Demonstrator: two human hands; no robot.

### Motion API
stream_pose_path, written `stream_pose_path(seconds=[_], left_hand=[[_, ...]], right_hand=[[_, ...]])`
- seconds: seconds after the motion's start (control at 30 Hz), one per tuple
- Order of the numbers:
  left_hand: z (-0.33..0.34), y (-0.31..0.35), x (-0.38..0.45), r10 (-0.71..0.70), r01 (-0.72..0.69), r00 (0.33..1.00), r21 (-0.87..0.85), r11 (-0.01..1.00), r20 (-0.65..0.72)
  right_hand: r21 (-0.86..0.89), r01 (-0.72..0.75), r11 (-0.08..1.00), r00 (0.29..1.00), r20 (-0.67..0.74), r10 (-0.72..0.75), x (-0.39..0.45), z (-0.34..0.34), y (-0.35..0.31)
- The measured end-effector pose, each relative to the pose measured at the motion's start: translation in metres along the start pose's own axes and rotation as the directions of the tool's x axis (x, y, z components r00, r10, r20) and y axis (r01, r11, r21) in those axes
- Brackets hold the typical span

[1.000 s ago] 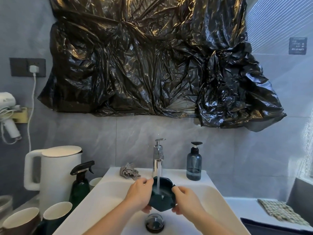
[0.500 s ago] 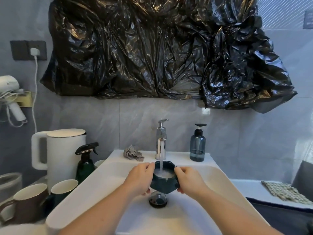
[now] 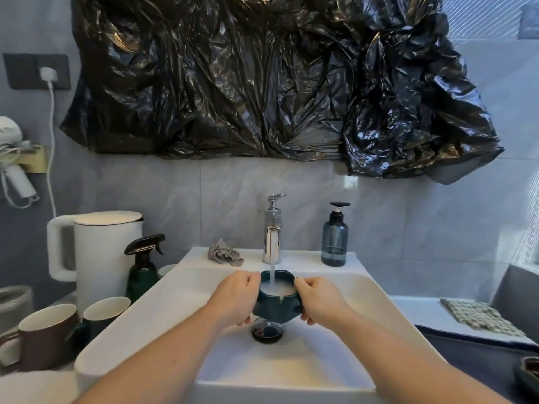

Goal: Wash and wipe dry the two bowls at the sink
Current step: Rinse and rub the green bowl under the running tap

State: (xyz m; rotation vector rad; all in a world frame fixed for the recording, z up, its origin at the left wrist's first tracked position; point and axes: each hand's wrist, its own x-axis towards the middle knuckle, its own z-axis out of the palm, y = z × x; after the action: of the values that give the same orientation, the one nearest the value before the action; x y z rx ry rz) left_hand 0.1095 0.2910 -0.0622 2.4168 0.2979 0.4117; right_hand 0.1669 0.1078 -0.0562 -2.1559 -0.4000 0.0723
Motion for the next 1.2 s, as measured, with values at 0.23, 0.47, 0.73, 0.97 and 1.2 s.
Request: stream_pose_path(seconds=[0.23,0.47,0.73,0.97,1.2], left_hand=[[0.0015,0.0001,0.0002,-0.011,0.011,1.000,-0.014,1.000,0.029],[0.0028,-0.0005,0.0014,-0.039,0.039,0.998,-0.022,0.999,0.039],[0.0027,0.0001,0.0024,-0.085,0.088,0.995,-0.063,0.994,0.047],[0.0036,-0.0007,0.0035,-0.122,0.125,0.990,-0.056,0.991,0.065],[0.0029,-0.0024,0.0038,-0.129,0.134,0.989,-0.067,0.989,0.072]], right_hand=[[-0.028,-0.014,1.000,1.000,-0.003,0.014,-0.0018,-0.0010,-0.0007],[-0.042,-0.010,0.999,1.000,0.002,0.010,-0.0041,-0.0013,-0.0019],[-0.047,0.006,0.999,1.000,-0.006,-0.006,-0.0017,-0.0011,0.0001],[-0.053,-0.005,0.999,1.000,0.016,0.006,-0.0002,0.0011,-0.0008],[-0.052,0.005,0.999,1.000,0.020,-0.004,0.0021,0.0018,0.0023]])
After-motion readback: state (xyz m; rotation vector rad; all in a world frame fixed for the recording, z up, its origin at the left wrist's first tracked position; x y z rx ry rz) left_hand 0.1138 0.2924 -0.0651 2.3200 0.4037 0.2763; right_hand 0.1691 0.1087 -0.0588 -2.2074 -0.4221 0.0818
